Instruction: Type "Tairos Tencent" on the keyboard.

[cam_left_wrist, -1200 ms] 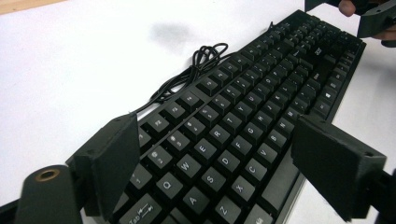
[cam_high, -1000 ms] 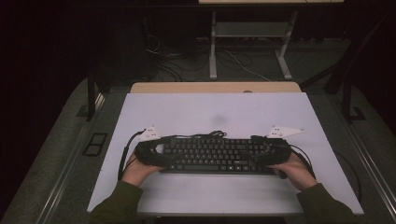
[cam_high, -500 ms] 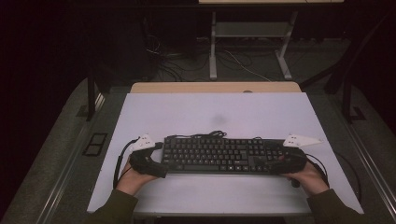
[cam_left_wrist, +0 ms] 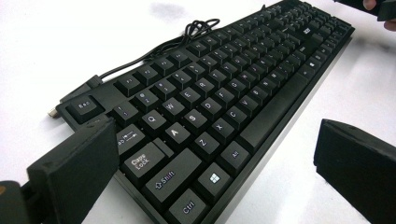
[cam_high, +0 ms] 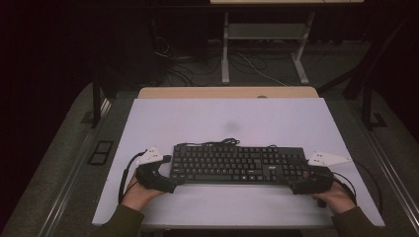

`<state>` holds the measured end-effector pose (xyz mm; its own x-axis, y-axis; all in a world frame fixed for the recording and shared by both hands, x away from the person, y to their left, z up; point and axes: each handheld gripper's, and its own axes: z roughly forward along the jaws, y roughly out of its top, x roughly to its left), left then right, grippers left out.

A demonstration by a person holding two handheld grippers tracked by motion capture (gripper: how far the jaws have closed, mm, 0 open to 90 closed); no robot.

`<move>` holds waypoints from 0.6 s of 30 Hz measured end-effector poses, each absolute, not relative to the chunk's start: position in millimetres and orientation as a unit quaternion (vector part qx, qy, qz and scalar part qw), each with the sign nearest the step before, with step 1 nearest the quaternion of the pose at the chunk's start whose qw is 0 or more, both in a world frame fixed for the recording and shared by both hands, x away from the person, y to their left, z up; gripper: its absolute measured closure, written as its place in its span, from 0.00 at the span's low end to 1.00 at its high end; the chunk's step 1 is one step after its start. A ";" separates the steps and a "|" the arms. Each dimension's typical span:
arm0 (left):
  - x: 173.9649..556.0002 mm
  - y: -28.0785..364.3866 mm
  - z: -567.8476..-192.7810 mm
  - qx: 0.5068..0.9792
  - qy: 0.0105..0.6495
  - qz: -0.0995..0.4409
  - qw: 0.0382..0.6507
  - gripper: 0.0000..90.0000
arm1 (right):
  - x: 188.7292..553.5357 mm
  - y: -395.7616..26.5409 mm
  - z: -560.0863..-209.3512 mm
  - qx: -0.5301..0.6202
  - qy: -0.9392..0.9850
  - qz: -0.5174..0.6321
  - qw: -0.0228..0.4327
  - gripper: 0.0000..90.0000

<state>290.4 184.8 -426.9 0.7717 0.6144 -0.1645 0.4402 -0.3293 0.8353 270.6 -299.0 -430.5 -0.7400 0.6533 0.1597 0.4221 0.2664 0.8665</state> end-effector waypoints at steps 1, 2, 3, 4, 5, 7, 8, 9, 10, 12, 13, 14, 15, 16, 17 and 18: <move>290.0 184.7 -427.1 0.809 0.326 0.091 0.480 0.00 | 269.5 -300.0 -430.9 0.342 0.788 0.499 0.116 0.16; 289.7 184.8 -427.2 0.809 0.327 0.091 0.480 0.00 | 268.5 -301.1 -431.6 0.343 0.788 0.499 0.116 0.16; 289.6 184.9 -427.2 0.809 0.327 0.091 0.480 0.00 | 267.5 -302.1 -432.0 0.343 0.788 0.498 0.115 0.16; 289.5 185.1 -427.3 0.809 0.326 0.091 0.480 0.00 | 266.6 -303.0 -432.7 0.342 0.789 0.498 0.118 0.16; 289.5 185.5 -427.3 0.811 0.325 0.091 0.478 0.00 | 265.7 -304.0 -433.3 0.342 0.790 0.496 0.117 0.16; 289.3 185.4 -427.8 0.812 0.324 0.092 0.477 0.00 | 264.0 -305.7 -434.9 0.341 0.791 0.494 0.119 0.16; 289.3 185.3 -428.1 0.813 0.324 0.091 0.476 0.00 | 263.2 -306.4 -435.8 0.341 0.791 0.493 0.119 0.16; 289.1 185.1 -428.5 0.813 0.324 0.091 0.475 0.00 | 262.5 -307.1 -436.8 0.341 0.793 0.492 0.119 0.16; 289.2 184.9 -428.6 0.813 0.323 0.091 0.475 0.00 | 261.7 -307.6 -437.7 0.340 0.794 0.490 0.119 0.16; 289.1 184.7 -428.7 0.814 0.323 0.090 0.474 0.00 | 260.6 -307.9 -439.5 0.338 0.796 0.488 0.116 0.16; 289.0 184.7 -428.8 0.814 0.322 0.090 0.474 0.00 | 260.4 -307.7 -440.2 0.337 0.798 0.486 0.118 0.16; 289.2 184.9 -428.7 0.815 0.322 0.090 0.473 0.00 | 260.3 -307.5 -440.7 0.336 0.799 0.485 0.117 0.16; 289.1 185.0 -428.8 0.815 0.323 0.091 0.473 0.00 | 260.6 -307.3 -440.8 0.335 0.799 0.485 0.117 0.16; 289.1 185.0 -428.8 0.814 0.323 0.091 0.474 0.00 | 260.6 -307.1 -440.8 0.336 0.799 0.485 0.118 0.16; 289.1 185.1 -428.7 0.814 0.323 0.091 0.475 0.00 | 260.6 -307.0 -440.5 0.336 0.798 0.486 0.117 0.16; 289.1 185.2 -428.4 0.814 0.323 0.091 0.475 0.00 | 260.5 -306.9 -440.1 0.334 0.798 0.487 0.117 0.16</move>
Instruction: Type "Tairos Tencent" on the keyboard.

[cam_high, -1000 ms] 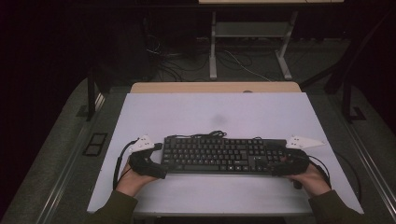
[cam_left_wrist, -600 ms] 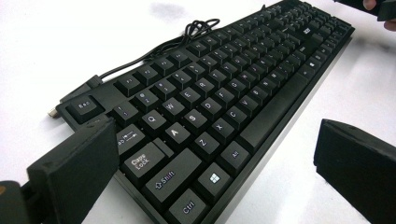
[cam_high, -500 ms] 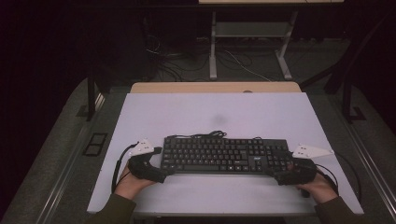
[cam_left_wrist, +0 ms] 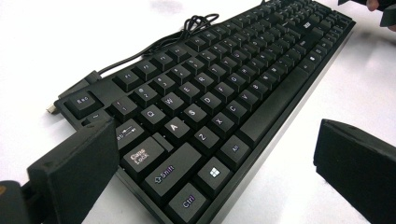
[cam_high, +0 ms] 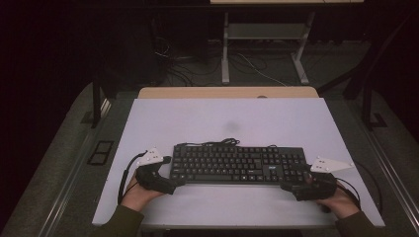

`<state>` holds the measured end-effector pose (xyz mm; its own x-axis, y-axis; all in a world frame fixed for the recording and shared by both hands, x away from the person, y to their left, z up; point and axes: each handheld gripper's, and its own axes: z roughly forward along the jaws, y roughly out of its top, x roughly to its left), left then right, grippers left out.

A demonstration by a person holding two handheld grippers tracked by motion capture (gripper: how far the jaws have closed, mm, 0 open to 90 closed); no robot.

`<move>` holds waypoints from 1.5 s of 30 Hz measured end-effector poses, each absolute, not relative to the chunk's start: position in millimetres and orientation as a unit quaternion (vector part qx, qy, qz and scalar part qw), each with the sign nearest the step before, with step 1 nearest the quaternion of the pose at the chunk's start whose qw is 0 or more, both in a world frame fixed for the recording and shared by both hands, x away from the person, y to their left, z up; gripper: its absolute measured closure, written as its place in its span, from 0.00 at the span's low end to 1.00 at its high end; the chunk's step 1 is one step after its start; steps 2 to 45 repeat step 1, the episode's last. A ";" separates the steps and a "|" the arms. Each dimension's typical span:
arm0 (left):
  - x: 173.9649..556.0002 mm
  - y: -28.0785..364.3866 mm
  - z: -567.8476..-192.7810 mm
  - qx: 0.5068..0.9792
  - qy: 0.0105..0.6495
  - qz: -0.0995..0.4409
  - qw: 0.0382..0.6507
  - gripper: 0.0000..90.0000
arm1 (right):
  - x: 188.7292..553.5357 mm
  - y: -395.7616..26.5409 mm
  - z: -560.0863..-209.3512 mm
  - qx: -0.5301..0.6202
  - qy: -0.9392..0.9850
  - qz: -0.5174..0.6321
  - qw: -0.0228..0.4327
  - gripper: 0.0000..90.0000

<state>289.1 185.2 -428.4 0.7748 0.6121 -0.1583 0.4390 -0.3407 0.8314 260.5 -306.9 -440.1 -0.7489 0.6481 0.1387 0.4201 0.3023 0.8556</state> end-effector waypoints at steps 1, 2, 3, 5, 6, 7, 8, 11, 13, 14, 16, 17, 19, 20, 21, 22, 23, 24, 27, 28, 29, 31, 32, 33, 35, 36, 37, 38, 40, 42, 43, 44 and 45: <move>289.1 185.2 -428.2 0.813 0.323 0.091 0.475 0.00 | 260.5 -306.8 -439.8 0.333 0.798 0.488 0.118 0.15; 289.1 185.2 -428.2 0.813 0.323 0.091 0.475 0.00 | 260.5 -306.8 -439.8 0.333 0.798 0.488 0.118 0.15; 289.1 185.2 -428.2 0.813 0.323 0.091 0.475 0.00 | 260.5 -306.8 -439.8 0.333 0.798 0.488 0.118 0.15; 289.1 185.2 -428.2 0.813 0.323 0.091 0.475 0.00 | 260.5 -306.8 -439.8 0.333 0.798 0.488 0.118 0.15; 289.1 185.2 -428.2 0.813 0.323 0.091 0.475 0.00 | 260.5 -306.8 -439.8 0.333 0.798 0.488 0.118 0.15; 289.1 185.2 -428.2 0.813 0.323 0.091 0.475 0.00 | 260.5 -306.8 -439.8 0.333 0.798 0.488 0.118 0.15; 289.1 185.2 -428.2 0.813 0.323 0.091 0.475 0.00 | 260.5 -306.8 -439.8 0.333 0.798 0.488 0.118 0.15; 289.1 185.2 -428.2 0.813 0.323 0.091 0.475 0.00 | 260.5 -306.8 -439.8 0.333 0.798 0.488 0.118 0.15; 289.1 185.2 -428.2 0.813 0.323 0.091 0.475 0.00 | 260.5 -306.8 -439.8 0.333 0.798 0.488 0.118 0.15; 289.1 185.2 -428.2 0.813 0.323 0.091 0.475 0.00 | 260.5 -306.8 -439.8 0.333 0.798 0.488 0.118 0.15; 289.1 185.2 -428.2 0.813 0.323 0.091 0.475 0.00 | 260.5 -306.8 -439.8 0.333 0.798 0.488 0.118 0.15; 289.1 185.2 -428.2 0.813 0.323 0.091 0.475 0.00 | 260.5 -306.8 -439.8 0.333 0.798 0.488 0.118 0.15; 289.1 185.2 -428.2 0.813 0.323 0.091 0.475 0.00 | 260.5 -306.8 -439.8 0.333 0.798 0.488 0.118 0.15; 289.1 185.2 -428.2 0.813 0.323 0.091 0.475 0.00 | 260.5 -306.8 -439.8 0.333 0.798 0.488 0.118 0.15; 289.1 185.2 -428.2 0.813 0.323 0.091 0.475 0.00 | 260.5 -306.8 -439.8 0.333 0.798 0.488 0.118 0.15; 289.1 185.2 -428.2 0.813 0.323 0.091 0.475 0.00 | 260.5 -306.8 -439.8 0.333 0.798 0.488 0.118 0.15; 289.1 185.2 -428.2 0.813 0.323 0.091 0.475 0.00 | 260.5 -306.8 -439.8 0.333 0.798 0.488 0.118 0.15; 289.1 185.2 -428.2 0.813 0.323 0.091 0.475 0.00 | 260.5 -306.8 -439.8 0.333 0.798 0.488 0.118 0.15; 289.1 185.2 -428.2 0.813 0.323 0.091 0.475 0.00 | 260.5 -306.8 -439.8 0.333 0.798 0.488 0.118 0.15; 289.1 185.2 -428.2 0.813 0.323 0.091 0.475 0.00 | 260.5 -306.8 -439.8 0.333 0.798 0.488 0.118 0.15; 289.1 185.2 -428.2 0.813 0.323 0.091 0.475 0.00 | 260.5 -306.8 -439.8 0.333 0.798 0.488 0.118 0.15; 289.1 185.2 -428.2 0.813 0.323 0.091 0.475 0.00 | 260.5 -306.8 -439.8 0.333 0.798 0.488 0.118 0.15; 289.1 185.2 -428.2 0.813 0.323 0.091 0.475 0.00 | 260.5 -306.8 -439.8 0.333 0.798 0.488 0.118 0.15; 289.1 185.2 -428.2 0.813 0.323 0.091 0.475 0.00 | 260.5 -306.8 -439.8 0.333 0.798 0.488 0.118 0.15; 289.1 185.2 -428.2 0.813 0.323 0.091 0.475 0.00 | 260.5 -306.8 -439.8 0.333 0.798 0.488 0.118 0.15; 289.1 185.2 -428.2 0.813 0.323 0.091 0.475 0.00 | 260.5 -306.8 -439.8 0.333 0.798 0.488 0.118 0.15; 289.1 185.2 -428.2 0.813 0.323 0.091 0.475 0.00 | 260.5 -306.8 -439.8 0.333 0.798 0.488 0.118 0.15; 289.1 185.2 -428.2 0.813 0.323 0.091 0.475 0.00 | 260.5 -306.8 -439.8 0.333 0.798 0.488 0.118 0.15; 289.1 185.2 -428.2 0.813 0.323 0.091 0.475 0.00 | 260.5 -306.8 -439.8 0.333 0.798 0.488 0.118 0.15; 289.1 185.2 -428.2 0.813 0.323 0.091 0.475 0.00 | 260.5 -306.8 -439.8 0.333 0.798 0.488 0.118 0.15; 289.1 185.2 -428.2 0.813 0.323 0.091 0.475 0.00 | 260.5 -306.8 -439.8 0.333 0.798 0.488 0.118 0.15; 289.1 185.2 -428.2 0.813 0.323 0.091 0.475 0.00 | 260.5 -306.8 -439.8 0.333 0.798 0.488 0.118 0.15; 289.1 185.2 -428.2 0.813 0.323 0.091 0.475 0.00 | 260.5 -306.8 -439.8 0.333 0.798 0.488 0.118 0.15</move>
